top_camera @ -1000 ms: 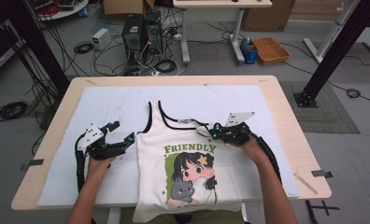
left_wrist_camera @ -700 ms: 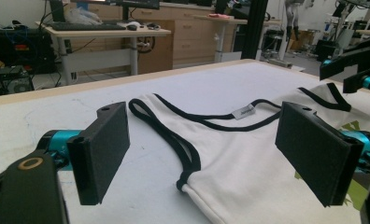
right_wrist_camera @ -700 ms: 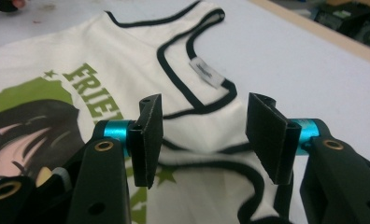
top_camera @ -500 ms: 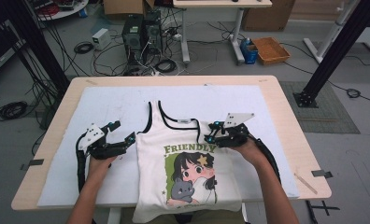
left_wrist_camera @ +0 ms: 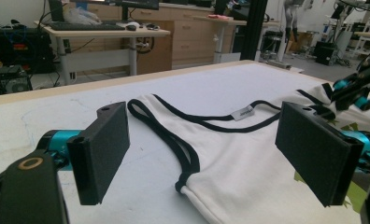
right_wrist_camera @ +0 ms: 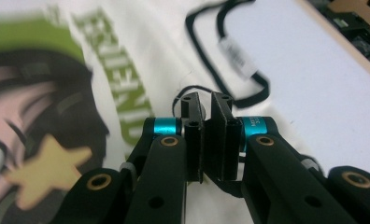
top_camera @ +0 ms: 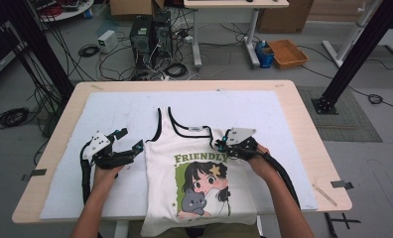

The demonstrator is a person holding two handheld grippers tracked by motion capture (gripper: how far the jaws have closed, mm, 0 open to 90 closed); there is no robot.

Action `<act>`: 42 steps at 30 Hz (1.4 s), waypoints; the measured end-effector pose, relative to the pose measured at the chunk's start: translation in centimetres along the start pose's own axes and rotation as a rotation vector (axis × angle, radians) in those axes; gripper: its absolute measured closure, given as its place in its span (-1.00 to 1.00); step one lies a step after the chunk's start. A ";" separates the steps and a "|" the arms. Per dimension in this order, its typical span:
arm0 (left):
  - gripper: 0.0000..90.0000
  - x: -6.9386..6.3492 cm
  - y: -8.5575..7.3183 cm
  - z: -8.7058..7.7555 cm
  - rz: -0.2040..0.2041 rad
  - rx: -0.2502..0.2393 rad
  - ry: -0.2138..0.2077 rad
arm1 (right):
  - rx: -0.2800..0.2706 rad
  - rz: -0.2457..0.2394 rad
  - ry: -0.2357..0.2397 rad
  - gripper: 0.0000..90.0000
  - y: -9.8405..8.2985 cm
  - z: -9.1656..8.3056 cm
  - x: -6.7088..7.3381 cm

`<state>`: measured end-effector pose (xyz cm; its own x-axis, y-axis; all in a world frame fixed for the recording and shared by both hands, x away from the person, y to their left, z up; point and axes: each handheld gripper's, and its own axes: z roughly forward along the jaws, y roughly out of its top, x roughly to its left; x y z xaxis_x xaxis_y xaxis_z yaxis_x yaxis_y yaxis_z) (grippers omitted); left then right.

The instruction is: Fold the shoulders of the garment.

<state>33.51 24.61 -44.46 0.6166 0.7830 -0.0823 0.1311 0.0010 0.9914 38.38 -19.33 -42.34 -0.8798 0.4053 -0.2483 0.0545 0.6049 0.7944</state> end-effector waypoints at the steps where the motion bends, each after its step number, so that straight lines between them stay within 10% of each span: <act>1: -0.61 0.0 0.0 0.0 0.003 0.001 -0.001 | -0.033 0.041 0.008 0.89 0.0 -0.5 -0.2; 8: -0.61 0.0 0.1 -0.1 0.001 -0.007 0.007 | -0.135 0.143 0.049 0.88 -1.3 -2.7 0.2; 19: -0.61 -0.2 0.1 0.1 0.009 0.001 0.003 | -0.012 0.095 0.185 0.88 -3.9 -2.8 3.2; 22: -0.61 -0.1 0.1 0.1 0.005 0.003 0.002 | 0.027 0.093 0.168 0.82 -4.1 -2.6 3.1; 25: -0.60 -0.1 0.1 0.3 -0.001 0.010 -0.005 | 0.017 0.128 0.138 0.21 -4.2 -2.7 2.9; 30: -0.54 -0.1 0.7 1.2 0.001 0.032 -0.026 | -0.151 0.285 0.066 -0.34 -4.8 -4.8 1.3; 36: -0.53 1.3 1.9 4.1 -0.044 0.135 -0.033 | -0.277 0.399 -0.129 -0.51 -6.0 -7.2 -0.7; 42: -0.52 2.2 2.9 7.9 -0.045 0.279 -0.006 | -0.288 0.408 -0.180 -0.51 -6.2 -7.5 -1.0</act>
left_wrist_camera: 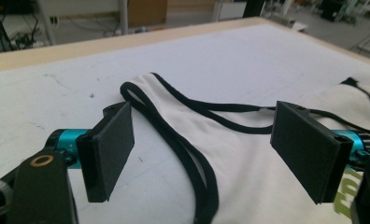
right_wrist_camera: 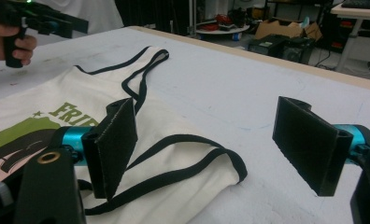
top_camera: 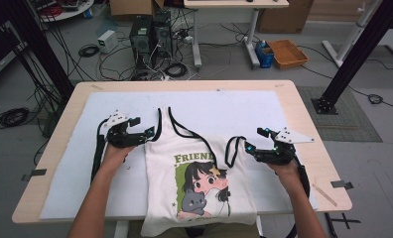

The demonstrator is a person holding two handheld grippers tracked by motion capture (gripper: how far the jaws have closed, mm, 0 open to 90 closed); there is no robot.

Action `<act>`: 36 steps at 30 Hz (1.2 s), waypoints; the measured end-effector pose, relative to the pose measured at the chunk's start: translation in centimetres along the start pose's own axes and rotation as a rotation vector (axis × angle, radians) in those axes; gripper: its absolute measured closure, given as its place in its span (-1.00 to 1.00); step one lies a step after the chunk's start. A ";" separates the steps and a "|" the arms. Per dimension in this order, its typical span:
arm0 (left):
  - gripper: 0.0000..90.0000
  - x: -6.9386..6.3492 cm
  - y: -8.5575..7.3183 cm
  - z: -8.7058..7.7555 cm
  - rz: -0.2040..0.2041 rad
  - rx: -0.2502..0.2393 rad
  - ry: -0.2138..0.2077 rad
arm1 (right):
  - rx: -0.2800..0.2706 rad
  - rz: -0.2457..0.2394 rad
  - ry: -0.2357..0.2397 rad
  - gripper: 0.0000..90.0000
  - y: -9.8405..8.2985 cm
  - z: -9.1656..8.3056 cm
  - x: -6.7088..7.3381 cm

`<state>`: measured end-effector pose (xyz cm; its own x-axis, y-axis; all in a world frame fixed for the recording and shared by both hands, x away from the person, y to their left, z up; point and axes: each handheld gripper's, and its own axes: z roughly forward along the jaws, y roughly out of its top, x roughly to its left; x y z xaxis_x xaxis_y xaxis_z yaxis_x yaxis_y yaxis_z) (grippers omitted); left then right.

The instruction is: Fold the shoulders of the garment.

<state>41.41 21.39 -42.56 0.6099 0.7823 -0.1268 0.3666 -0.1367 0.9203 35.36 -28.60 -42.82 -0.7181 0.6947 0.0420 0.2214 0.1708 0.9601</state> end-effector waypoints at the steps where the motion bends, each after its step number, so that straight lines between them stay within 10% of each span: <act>1: -0.52 0.1 0.4 0.6 0.006 0.023 0.004 | -0.002 -0.009 -0.001 -0.51 0.0 0.1 0.0; 12: -0.41 2.8 1.9 5.6 -0.045 0.140 0.161 | 0.002 -0.011 0.006 -0.51 -0.1 -0.2 -0.1; 21: -0.36 3.9 2.1 8.4 -0.087 0.182 0.175 | 0.004 0.000 0.001 -0.51 -0.2 -0.1 -0.4; 36: -0.02 2.9 2.4 11.8 -0.010 0.302 0.229 | 0.007 0.006 0.000 -0.51 -0.2 -0.4 -0.2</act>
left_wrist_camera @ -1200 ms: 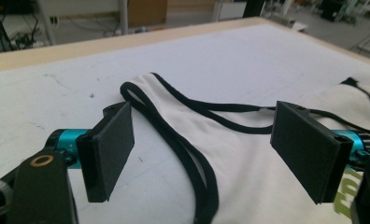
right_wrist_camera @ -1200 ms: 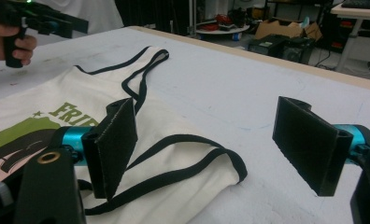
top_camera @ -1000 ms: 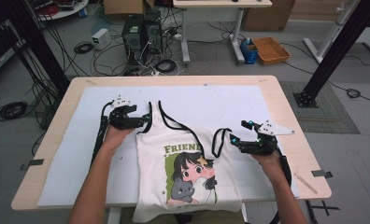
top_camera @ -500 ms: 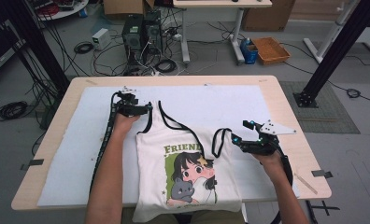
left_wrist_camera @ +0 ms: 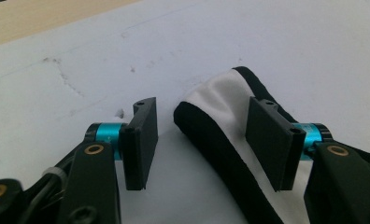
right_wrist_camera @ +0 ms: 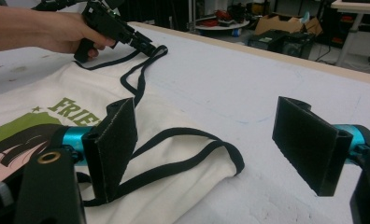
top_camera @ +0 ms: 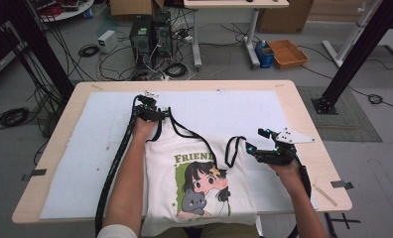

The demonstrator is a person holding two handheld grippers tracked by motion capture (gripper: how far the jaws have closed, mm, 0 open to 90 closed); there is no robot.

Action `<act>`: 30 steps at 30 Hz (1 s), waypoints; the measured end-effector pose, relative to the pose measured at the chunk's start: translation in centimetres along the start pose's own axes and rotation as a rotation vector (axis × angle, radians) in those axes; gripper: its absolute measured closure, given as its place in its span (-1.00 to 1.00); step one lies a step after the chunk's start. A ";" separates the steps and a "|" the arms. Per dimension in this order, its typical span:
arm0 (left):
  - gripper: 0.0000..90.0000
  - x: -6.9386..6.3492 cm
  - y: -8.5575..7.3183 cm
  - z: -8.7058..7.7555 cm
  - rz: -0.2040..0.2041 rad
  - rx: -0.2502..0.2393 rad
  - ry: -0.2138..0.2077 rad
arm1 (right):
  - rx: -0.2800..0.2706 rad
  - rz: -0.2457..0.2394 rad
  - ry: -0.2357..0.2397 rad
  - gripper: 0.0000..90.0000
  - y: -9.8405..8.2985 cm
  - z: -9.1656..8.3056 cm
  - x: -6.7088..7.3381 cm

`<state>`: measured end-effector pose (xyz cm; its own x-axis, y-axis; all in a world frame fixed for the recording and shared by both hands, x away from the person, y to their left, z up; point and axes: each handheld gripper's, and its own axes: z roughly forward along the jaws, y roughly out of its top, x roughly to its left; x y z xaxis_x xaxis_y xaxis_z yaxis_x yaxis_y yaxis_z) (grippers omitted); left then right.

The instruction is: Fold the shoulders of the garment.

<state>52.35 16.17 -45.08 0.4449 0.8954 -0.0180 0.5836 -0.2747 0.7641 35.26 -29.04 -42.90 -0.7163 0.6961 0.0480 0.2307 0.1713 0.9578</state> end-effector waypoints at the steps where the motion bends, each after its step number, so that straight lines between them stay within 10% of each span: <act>1: 0.00 -0.1 0.0 0.0 0.000 0.003 0.004 | -0.002 0.002 0.001 -0.51 0.0 -0.1 0.0; 10: 0.88 -0.6 0.1 -0.1 0.030 -0.003 -0.032 | 0.002 -0.002 -0.006 -0.49 -0.1 -0.1 0.0; 30: 0.92 -0.5 0.0 -2.4 -0.037 -0.195 -0.179 | -0.014 0.005 -0.011 -0.47 0.1 -0.4 0.3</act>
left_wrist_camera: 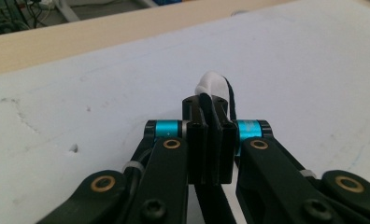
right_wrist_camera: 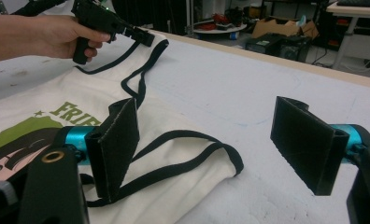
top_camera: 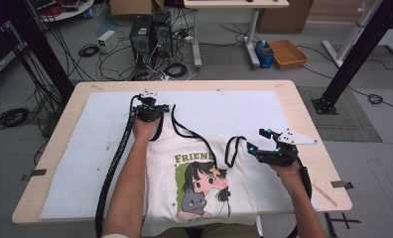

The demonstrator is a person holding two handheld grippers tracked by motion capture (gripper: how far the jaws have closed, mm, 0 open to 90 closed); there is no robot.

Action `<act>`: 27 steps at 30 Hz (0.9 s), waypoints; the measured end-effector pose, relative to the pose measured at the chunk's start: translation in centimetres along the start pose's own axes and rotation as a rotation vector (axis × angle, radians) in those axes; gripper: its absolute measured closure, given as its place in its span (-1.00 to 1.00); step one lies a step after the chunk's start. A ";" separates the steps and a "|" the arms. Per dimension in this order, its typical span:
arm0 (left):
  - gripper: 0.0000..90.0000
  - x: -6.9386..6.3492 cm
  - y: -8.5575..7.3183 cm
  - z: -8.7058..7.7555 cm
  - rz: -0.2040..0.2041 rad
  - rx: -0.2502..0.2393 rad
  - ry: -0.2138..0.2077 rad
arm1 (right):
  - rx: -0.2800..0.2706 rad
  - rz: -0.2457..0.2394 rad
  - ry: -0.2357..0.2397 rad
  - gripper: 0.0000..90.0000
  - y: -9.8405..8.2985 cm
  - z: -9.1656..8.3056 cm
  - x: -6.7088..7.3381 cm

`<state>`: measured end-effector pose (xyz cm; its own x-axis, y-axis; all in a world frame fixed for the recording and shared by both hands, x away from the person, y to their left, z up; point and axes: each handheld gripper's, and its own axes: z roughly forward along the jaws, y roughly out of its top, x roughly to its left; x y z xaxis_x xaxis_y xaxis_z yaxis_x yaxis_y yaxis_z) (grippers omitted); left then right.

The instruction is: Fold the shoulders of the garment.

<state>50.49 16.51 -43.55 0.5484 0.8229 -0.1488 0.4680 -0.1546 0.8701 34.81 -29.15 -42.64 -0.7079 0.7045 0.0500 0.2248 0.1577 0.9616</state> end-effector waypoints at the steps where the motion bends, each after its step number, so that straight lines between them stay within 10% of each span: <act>1: 0.92 0.1 -0.1 -0.3 0.000 -0.012 -0.005 | -0.002 -0.003 0.002 -0.47 0.0 0.0 0.0; 12: 0.92 0.0 -0.7 -4.3 0.006 -0.177 -0.085 | -0.004 -0.003 -0.001 -0.47 0.1 0.0 0.1; 27: 0.92 -3.6 -2.2 -9.8 0.158 -0.309 -0.190 | -0.018 -0.010 -0.001 -0.47 0.4 -0.3 0.4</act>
<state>40.71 19.23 -40.33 0.7290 0.6818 -0.0611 0.1528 -0.0751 0.9854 34.44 -29.04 -42.13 -0.7091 0.7039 0.0403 0.2062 0.1523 0.9666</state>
